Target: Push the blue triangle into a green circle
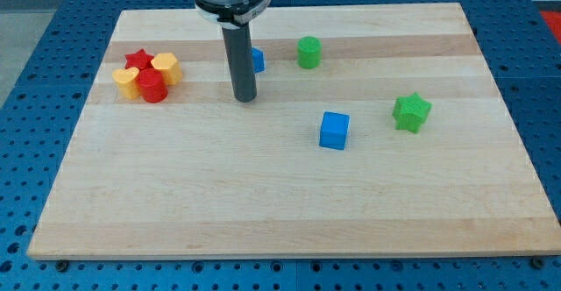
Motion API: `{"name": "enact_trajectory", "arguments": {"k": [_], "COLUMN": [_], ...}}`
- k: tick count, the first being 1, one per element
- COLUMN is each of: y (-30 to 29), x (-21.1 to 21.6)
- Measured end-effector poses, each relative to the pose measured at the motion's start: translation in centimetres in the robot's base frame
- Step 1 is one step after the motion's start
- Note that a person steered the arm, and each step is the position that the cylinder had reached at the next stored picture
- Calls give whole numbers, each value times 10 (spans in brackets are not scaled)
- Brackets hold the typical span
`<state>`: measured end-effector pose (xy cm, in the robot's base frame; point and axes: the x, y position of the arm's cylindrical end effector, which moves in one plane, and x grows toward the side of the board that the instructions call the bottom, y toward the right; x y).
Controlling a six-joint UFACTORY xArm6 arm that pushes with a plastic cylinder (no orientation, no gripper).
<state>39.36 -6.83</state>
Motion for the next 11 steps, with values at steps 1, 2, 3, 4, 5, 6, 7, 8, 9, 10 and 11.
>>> {"name": "enact_trajectory", "arguments": {"k": [1,2,3,4,5,6,7,8,9,10,11], "y": [-8,-24,-29,-29,-28,6,35,17,-12,-9,24], "x": [-1,-11,-31,-61,-87,-88,-87,-87,-83,-55,-45]}}
